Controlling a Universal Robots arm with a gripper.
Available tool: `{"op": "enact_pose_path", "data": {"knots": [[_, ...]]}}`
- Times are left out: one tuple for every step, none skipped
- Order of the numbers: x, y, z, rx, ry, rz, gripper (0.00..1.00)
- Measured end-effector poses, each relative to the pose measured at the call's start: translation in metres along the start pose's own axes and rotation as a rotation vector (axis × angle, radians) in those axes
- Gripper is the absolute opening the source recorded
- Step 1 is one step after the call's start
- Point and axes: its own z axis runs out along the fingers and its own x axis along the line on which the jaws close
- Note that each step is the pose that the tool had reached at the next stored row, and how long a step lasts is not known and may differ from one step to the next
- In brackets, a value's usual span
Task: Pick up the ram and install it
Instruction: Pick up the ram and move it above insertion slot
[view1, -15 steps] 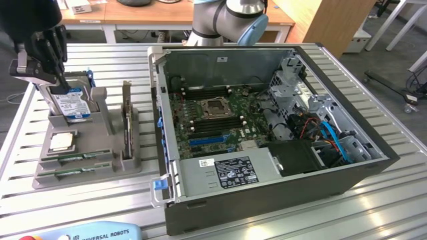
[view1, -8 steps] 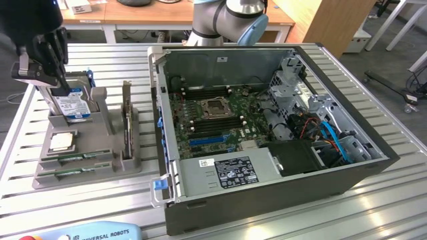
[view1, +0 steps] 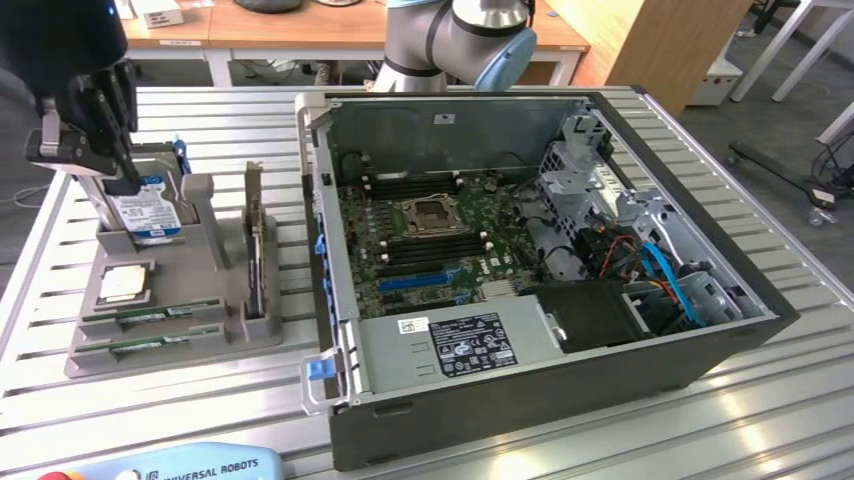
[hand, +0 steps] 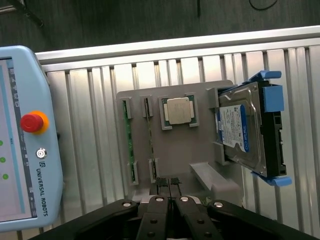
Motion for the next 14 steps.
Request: {"op": "enact_pose_path", "data": {"knots": [[0.0000, -0.0001, 0.0005, 0.0000, 0.0001, -0.001, 0.10], [0.0000, 0.0000, 0.0008, -0.0003, 0.0003, -0.003, 0.10], [0.0000, -0.0001, 0.0008, -0.0004, 0.0006, -0.009, 0.10], [0.0000, -0.0001, 0.0010, -0.0005, 0.0009, -0.017, 0.10], [0.0000, -0.0001, 0.0011, -0.0006, 0.0012, -0.024, 0.10], [0.0000, -0.0001, 0.0012, -0.0006, 0.0015, -0.033, 0.10], [0.0000, 0.0000, 0.0013, -0.0008, 0.0018, -0.041, 0.10], [0.0000, -0.0001, 0.0013, -0.0008, 0.0022, -0.048, 0.10], [0.0000, -0.0001, 0.0014, -0.0009, 0.0024, -0.054, 0.10], [0.0000, -0.0001, 0.0015, -0.0009, 0.0026, -0.059, 0.10], [0.0000, -0.0001, 0.0015, -0.0010, 0.0028, -0.061, 0.10], [0.0000, -0.0001, 0.0020, -0.0008, 0.0026, -0.062, 0.10], [0.0000, -0.0001, 0.0024, -0.0009, 0.0026, -0.063, 0.10], [0.0001, -0.0001, 0.0029, -0.0011, 0.0028, -0.064, 0.10]]}}
